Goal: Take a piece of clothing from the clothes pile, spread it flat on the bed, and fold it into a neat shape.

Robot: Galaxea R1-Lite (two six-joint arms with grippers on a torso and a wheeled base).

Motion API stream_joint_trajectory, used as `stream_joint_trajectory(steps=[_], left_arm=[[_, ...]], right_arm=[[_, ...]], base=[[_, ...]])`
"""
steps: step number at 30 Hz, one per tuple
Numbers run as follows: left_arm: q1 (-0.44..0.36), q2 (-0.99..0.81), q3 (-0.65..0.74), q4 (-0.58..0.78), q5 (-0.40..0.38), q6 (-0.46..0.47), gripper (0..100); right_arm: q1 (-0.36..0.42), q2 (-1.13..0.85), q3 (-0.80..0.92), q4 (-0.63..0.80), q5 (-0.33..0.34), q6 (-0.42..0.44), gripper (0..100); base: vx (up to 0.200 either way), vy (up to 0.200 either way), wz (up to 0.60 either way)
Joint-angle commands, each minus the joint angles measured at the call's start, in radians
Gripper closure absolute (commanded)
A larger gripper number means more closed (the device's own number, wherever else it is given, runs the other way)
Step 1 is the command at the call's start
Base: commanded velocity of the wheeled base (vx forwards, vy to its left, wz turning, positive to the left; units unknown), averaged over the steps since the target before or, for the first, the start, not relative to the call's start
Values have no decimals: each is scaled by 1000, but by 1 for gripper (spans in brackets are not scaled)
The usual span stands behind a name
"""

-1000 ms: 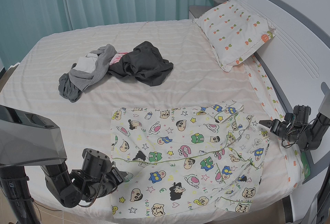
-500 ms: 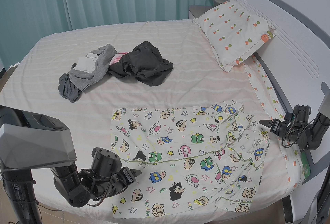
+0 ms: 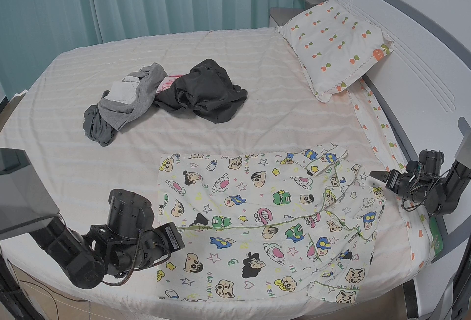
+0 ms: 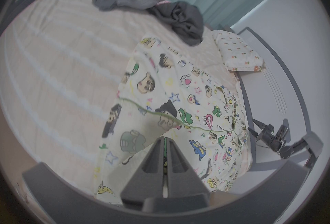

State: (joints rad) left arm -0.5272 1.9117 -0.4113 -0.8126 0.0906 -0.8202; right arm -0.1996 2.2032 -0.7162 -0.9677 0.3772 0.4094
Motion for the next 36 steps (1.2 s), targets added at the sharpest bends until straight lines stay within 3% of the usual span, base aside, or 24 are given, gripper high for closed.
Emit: stream_joint_trajectory(steps=[1, 4, 5, 10, 16, 25, 29, 32, 36], left_arm=[[-5, -88, -1, 21, 40, 61, 100], [-16, -82, 5, 26, 86, 96, 100], [-19, -82, 6, 26, 101, 102, 0], [-27, -68, 9, 38, 127, 138, 0], [-23, 10, 5, 30, 213, 142, 0], [-22, 104, 46, 33, 181, 121, 0], [-23, 127, 46, 35, 166, 47, 0], [-27, 118, 45, 35, 98, -83, 0], [-22, 116, 46, 32, 72, -214, 0]], right_arm=[[0, 0, 0, 0, 0, -1, 0], [0, 0, 0, 1, 0, -1, 0], [0, 0, 0, 0, 0, -1, 0], [0, 0, 0, 0, 0, -1, 0], [0, 0, 0, 0, -1, 0, 0], [0, 1, 0, 1, 0, 0, 0], [0, 1, 0, 1, -1, 0, 0], [0, 1, 1, 1, -1, 0, 0], [0, 1, 1, 1, -1, 0, 0]], base=[[0, 0, 0], [0, 0, 0], [0, 0, 0], [0, 0, 0], [0, 0, 0], [0, 0, 0], [0, 0, 0], [0, 0, 0], [0, 0, 0]])
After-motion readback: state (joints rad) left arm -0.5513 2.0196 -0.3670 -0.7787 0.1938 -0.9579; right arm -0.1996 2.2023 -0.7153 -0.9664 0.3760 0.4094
